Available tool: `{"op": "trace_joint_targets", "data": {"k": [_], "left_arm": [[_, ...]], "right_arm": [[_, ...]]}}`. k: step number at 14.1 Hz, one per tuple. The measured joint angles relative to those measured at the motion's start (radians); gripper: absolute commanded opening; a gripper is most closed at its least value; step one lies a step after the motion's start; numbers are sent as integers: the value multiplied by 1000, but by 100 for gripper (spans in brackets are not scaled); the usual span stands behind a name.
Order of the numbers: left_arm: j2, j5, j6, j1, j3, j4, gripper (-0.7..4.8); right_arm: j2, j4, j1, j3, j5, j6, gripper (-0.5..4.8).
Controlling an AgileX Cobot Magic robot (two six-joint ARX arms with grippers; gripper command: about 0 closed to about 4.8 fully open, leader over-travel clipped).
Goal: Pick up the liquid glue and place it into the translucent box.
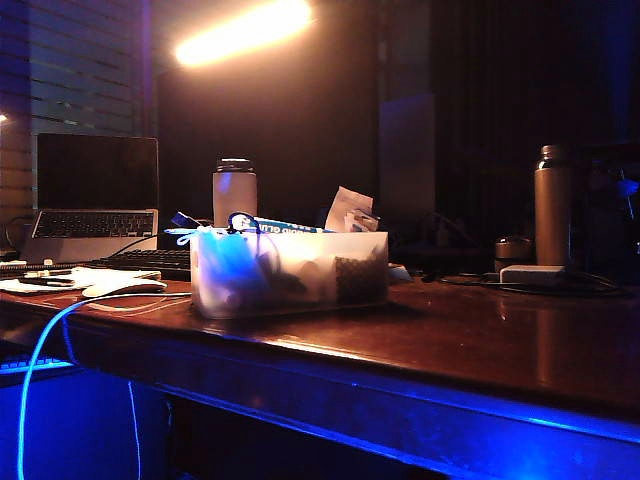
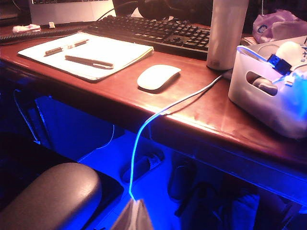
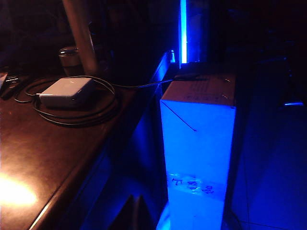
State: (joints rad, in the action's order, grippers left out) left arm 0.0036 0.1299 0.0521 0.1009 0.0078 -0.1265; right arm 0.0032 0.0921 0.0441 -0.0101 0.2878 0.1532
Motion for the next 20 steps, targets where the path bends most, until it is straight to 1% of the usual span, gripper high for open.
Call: {"op": "trace_joint_targets", "data": {"k": [3,6,9,11,12,15,16,20], "left_arm": [[0,0,0,0,0,0,-2],[0,0,0,0,0,0,-2],[0,0,0,0,0,0,-2],[0,0,0,0,0,0,-2],[0,0,0,0,0,0,-2],[0,0,0,0,0,0,-2],[0,0,0,0,0,0,-2],[0,0,0,0,0,0,-2]], "right_arm": [[0,58,0,0,-1,0,4],[0,56,-1,0,-3,0,3],[0,57,-1,0,-80,0,4],[0,56,-1,0,-81,-2,4],[0,56,-1,0,-83,-21,4],[0,56,-2,0,-83,-202,4],[0,57,-2,0,-86,-227,3],[0,63,-2,0,-118,-230,3]]}}
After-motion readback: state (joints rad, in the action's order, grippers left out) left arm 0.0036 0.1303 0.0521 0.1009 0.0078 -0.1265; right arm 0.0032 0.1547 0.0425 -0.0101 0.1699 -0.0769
